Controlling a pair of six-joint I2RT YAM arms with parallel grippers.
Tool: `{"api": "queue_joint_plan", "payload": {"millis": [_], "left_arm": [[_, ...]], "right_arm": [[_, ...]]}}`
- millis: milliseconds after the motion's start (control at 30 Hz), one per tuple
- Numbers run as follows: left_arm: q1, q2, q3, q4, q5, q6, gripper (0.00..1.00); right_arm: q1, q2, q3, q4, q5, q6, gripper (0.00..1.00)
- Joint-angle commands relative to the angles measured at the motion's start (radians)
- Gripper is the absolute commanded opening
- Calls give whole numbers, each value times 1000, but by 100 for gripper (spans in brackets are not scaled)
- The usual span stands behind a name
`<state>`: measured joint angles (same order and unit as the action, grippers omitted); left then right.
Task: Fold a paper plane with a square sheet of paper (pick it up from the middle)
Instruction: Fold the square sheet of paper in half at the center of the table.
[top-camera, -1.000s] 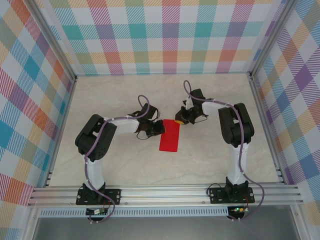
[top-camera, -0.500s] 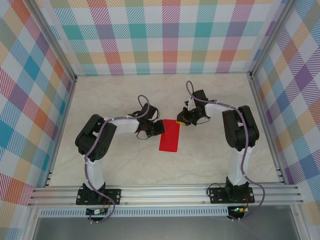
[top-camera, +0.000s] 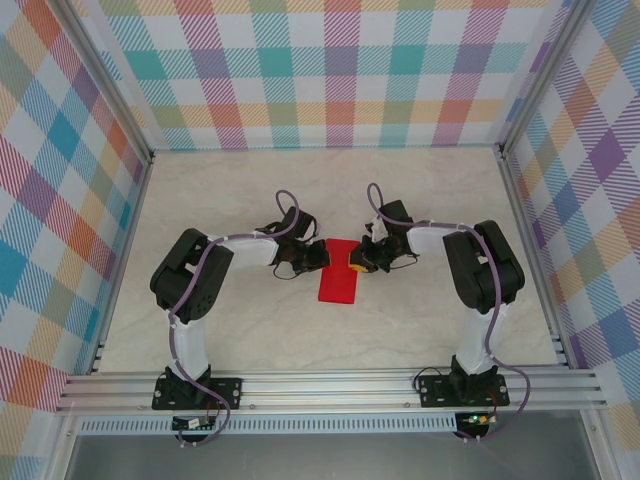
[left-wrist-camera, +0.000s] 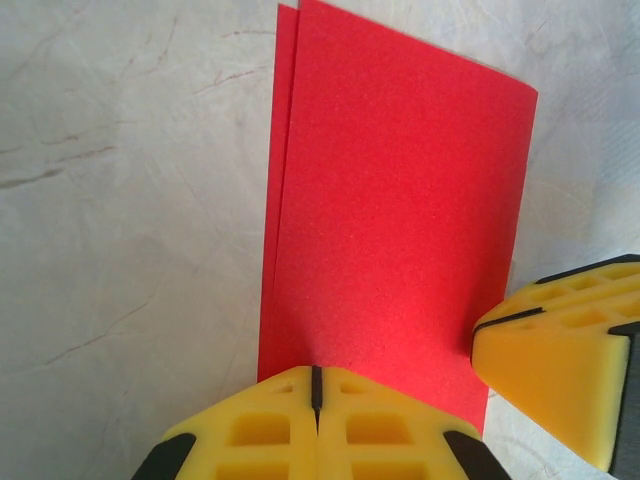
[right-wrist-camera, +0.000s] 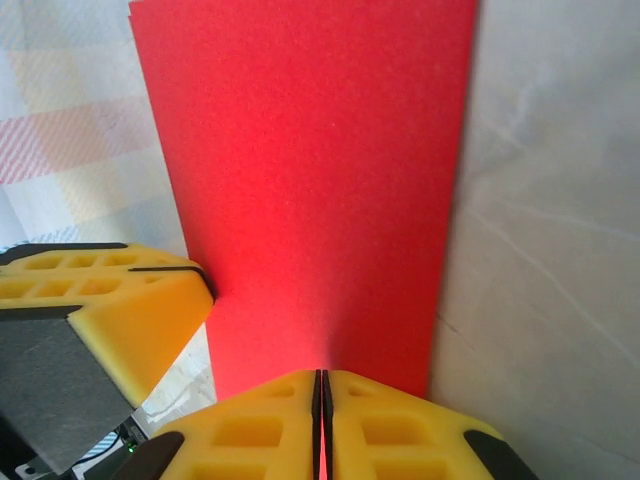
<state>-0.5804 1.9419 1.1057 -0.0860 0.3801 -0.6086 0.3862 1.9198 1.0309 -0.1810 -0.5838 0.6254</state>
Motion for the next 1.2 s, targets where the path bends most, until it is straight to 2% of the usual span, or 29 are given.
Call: {"api": "queue_joint_plan", "payload": {"millis": [0, 300, 400, 600, 767, 1033, 1167], "left_arm": [[-12, 14, -44, -134, -55, 20, 0], [-12, 11, -46, -133, -53, 19, 0], [-12, 10, -43, -138, -53, 24, 0], [-12, 7, -55, -132, -53, 21, 0], [-12, 3, -56, -125, -52, 20, 0], [-12, 2, -53, -132, -52, 22, 0], [-12, 0, -56, -131, -53, 21, 0]], "right_arm": [[3, 3, -20, 30, 7, 14, 12], [6, 47, -37, 18, 48, -1, 12], [6, 16, -59, 37, 51, 2, 11], [14, -110, -88, 76, -15, 3, 11], [32, -119, -171, 187, -82, 72, 12], [85, -90, -201, 136, 22, 50, 12], [88, -107, -210, 130, 29, 50, 12]]}}
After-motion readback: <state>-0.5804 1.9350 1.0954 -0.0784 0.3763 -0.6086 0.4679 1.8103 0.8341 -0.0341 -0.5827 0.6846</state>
